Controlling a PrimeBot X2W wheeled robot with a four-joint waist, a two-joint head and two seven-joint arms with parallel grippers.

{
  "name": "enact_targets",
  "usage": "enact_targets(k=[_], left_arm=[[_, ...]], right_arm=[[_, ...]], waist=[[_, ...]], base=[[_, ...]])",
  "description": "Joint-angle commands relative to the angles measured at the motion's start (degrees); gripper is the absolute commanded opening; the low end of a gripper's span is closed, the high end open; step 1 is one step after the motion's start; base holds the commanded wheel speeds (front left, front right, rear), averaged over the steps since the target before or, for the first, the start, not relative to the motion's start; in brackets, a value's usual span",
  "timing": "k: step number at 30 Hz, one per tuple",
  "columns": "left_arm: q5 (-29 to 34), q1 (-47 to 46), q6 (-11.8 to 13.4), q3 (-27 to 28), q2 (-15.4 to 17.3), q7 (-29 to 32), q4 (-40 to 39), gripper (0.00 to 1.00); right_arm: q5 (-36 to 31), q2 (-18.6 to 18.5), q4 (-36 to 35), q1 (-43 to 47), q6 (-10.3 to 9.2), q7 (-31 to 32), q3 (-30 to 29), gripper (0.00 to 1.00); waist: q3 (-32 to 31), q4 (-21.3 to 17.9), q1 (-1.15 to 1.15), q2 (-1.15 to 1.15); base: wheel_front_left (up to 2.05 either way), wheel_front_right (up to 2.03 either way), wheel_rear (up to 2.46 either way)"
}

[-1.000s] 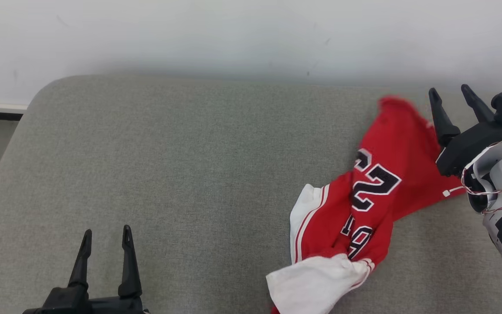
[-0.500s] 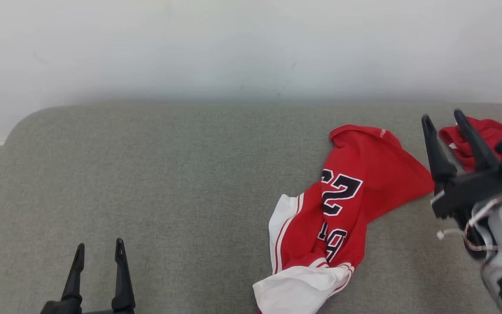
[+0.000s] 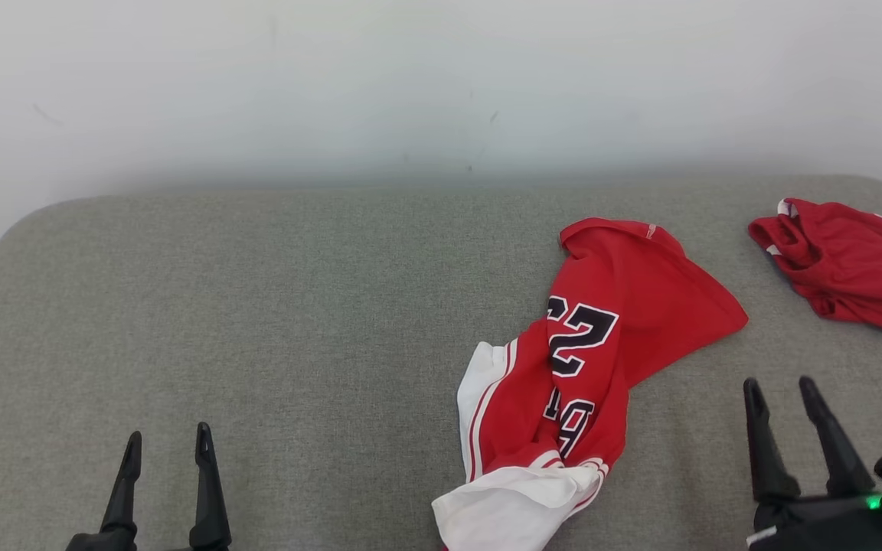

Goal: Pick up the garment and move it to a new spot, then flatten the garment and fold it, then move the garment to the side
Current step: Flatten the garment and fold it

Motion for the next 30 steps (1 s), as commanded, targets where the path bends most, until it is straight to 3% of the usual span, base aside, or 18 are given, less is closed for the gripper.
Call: enact_targets(k=[1, 12, 19, 30], left_arm=[[0.5, 0.2, -0.1, 0.2, 0.0, -0.2, 0.0, 1.00], [1.4, -3.2, -2.0, -1.0, 0.0, -0.2, 2.1, 1.00], [1.9, -11.4, -4.8, -6.5, 0.2, -0.2, 9.5, 1.00], [0.6, -21.4, -6.3, -15.6, 0.2, 1.6, 23.2, 1.00]], right_arm=[[-0.9, 1.0, -1.1, 1.4, -0.17, 0.3, -0.5, 1.00], [-3.9, 5.4, -7.3, 3.8, -0.17, 3.4, -1.9, 1.00], [-3.5, 5.8, -5.8, 2.6, -0.17, 3.4, -1.3, 1.00], [-2.9, 6.2, -2.8, 0.8, -0.17, 2.5, -0.6, 1.00]], waist=[[0.1, -0.1, 0.01, 0.00], [1.4, -2.9, 0.01, 0.00], [2.6, -5.3, 0.01, 0.00], [5.0, -9.3, 0.01, 0.00]], base=[[0.00, 0.00, 0.00], [0.00, 0.00, 0.00], [0.00, 0.00, 0.00], [0.00, 0.00, 0.00]])
